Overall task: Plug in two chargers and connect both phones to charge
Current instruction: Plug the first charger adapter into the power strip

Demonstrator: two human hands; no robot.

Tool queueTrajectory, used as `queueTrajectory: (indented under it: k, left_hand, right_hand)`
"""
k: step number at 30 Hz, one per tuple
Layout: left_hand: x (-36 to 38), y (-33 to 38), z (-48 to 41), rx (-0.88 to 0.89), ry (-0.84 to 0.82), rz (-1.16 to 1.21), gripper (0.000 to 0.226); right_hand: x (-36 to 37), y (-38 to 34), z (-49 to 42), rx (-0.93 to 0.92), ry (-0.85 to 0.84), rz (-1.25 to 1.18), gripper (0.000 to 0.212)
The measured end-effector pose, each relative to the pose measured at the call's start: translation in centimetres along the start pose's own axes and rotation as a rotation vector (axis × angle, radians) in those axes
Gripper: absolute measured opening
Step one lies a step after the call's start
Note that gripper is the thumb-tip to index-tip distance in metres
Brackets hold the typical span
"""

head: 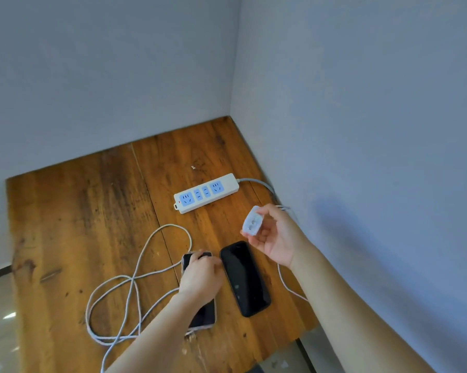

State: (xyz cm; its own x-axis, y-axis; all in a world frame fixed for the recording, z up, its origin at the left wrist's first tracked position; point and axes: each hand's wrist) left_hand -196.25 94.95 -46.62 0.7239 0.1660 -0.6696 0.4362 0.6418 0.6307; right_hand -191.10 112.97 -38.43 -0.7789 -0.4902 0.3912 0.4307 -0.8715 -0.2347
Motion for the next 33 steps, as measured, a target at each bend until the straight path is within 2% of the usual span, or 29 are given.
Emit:
queueTrajectory:
  k: [3,5,8,12,14,20,27,33]
  left_hand:
    - [-1.9,-0.4,-2.5,-0.005,0.053,-0.034,0.033]
    - [-2.9,-0.6,-4.3,-0.01,0.111,-0.088,0.042]
    - [-3.9,-1.2,-7.1,0.016,0.143,-0.222,0.059]
    - [-5.1,-2.2,-10.6,0.043,0.029,-0.466,0.07]
    - [-5.5,-2.6,-12.0,0.031,-0.017,-0.501,0.069]
    - [-4.5,-3.4,-12.6,-0.013,-0.034,-0.445,0.072]
    - [-4.6,-3.3,-13.2,-0.041,-0.06,-0.42,0.076]
    - [-4.8,-3.1,-13.3,-0.059,-0.095,-0.414,0.077]
  right_hand:
    - [2.1,-2.6,-1.5,-0.045,-0.04,-0.161,0.048]
    - [2.7,-4.3,-3.0,-0.093,-0.012,-0.201,0.047]
    - [3.3,-6.3,-5.9,-0.143,0.129,0.025,0.033]
    - [4.2,-7.7,-10.8,-0.175,0.363,0.34,0.036]
    - [4.6,-8.2,-12.7,-0.21,0.446,0.448,0.031]
    - [5.6,-9.1,-15.7,-0.282,0.486,0.666,0.03]
    - [6.6,-9.3,-16.4,-0.477,0.54,1.112,0.035]
    - [7.3,-9.0,-15.8,-0.552,0.558,1.323,0.033]
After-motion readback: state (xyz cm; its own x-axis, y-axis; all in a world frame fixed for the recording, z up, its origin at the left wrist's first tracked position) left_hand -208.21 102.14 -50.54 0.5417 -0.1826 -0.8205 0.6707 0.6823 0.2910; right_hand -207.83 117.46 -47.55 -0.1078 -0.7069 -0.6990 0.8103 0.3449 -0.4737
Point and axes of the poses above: each hand's wrist, its own z-axis away from the middle knuckle, its own x-axis out of the palm, y = z × x, and after that the axes turned 14 degrees about x, right-handed
